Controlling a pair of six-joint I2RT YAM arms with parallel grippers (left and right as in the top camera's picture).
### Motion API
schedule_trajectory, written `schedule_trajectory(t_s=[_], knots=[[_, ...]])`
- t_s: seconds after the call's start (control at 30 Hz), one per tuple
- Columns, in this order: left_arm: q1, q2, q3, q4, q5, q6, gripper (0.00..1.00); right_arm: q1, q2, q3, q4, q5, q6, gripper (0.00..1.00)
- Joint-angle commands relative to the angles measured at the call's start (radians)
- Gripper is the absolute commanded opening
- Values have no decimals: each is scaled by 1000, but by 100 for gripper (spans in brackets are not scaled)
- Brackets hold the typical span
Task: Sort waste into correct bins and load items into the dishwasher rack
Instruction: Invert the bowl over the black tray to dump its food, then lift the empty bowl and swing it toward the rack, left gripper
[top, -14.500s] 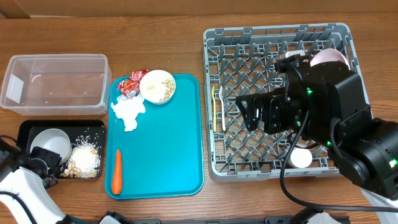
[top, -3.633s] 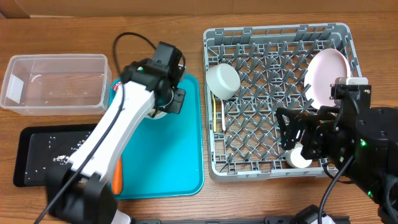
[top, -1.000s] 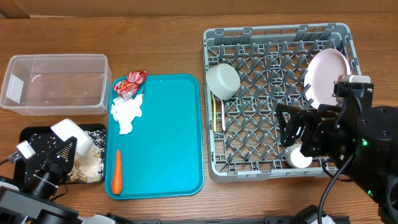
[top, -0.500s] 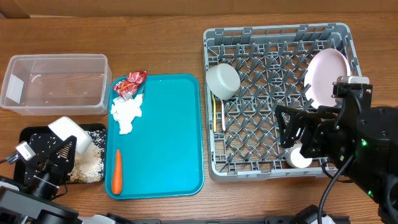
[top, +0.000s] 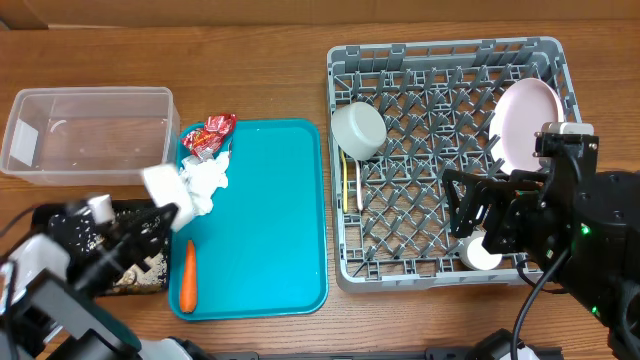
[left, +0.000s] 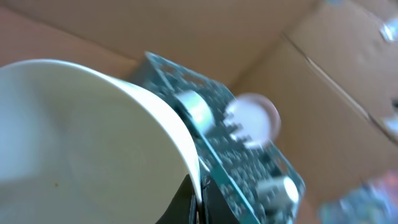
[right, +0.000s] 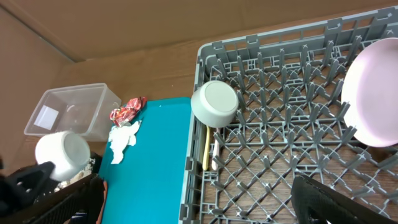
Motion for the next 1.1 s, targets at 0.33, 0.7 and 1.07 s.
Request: schedule_trajectory(t_s=[0.33, 0.7, 1.07], knots=[[-266, -35, 681, -3, 89, -605, 4, -4, -6, 14, 21, 0, 5, 100], [-467, -35, 1294, 230, -835, -1323, 4, -4, -6, 14, 27, -11, 9, 100], [-824, -30, 1254, 639, -911, -1774, 4, -4, -6, 14, 23, -37, 9, 100]])
